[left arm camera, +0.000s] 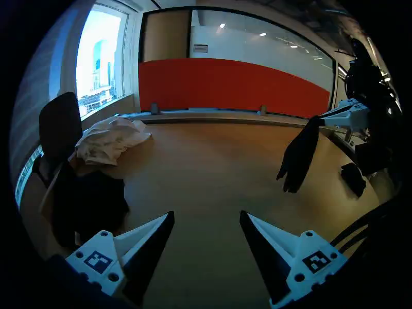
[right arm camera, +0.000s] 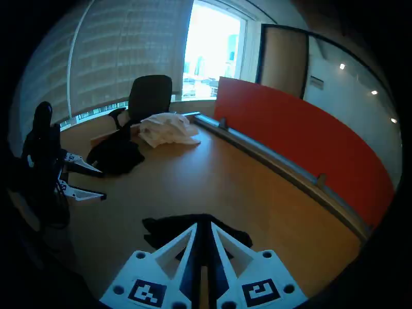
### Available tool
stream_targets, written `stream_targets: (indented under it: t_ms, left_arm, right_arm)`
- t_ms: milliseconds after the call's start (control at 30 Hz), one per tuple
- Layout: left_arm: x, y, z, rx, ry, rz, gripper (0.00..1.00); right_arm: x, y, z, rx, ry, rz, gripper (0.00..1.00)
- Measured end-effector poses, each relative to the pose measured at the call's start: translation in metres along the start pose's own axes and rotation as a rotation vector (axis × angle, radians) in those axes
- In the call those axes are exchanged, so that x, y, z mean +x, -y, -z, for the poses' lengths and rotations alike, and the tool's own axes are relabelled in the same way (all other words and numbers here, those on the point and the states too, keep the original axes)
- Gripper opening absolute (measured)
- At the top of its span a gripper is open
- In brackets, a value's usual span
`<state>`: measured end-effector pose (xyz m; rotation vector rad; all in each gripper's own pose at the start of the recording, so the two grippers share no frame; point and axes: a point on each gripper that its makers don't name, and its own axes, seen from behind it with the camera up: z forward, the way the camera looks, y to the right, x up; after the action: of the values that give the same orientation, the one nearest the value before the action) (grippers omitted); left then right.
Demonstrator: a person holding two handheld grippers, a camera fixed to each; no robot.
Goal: Fold towel
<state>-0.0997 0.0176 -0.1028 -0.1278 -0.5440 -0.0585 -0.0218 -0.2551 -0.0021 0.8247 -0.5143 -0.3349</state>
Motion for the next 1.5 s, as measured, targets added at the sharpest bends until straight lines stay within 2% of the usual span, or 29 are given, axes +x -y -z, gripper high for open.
stream_targets:
  t_ms: [400,700,1500]
  left_arm:
    - [0.003,-0.001,-0.001,0.0,-0.002,-0.008,0.94]
    - [0.004,0.0,-0.001,0.002,0.001,-0.014,0.94]
    - [0.011,-0.007,-0.007,0.002,0.002,-0.029,0.94]
  right_arm:
    - [0.001,-0.009,0.007,0.001,-0.01,-0.018,0.05]
    - [-0.005,-0.023,0.021,0.005,-0.008,-0.045,0.05]
    - [-0.031,-0.09,0.068,-0.074,-0.006,-0.103,0.05]
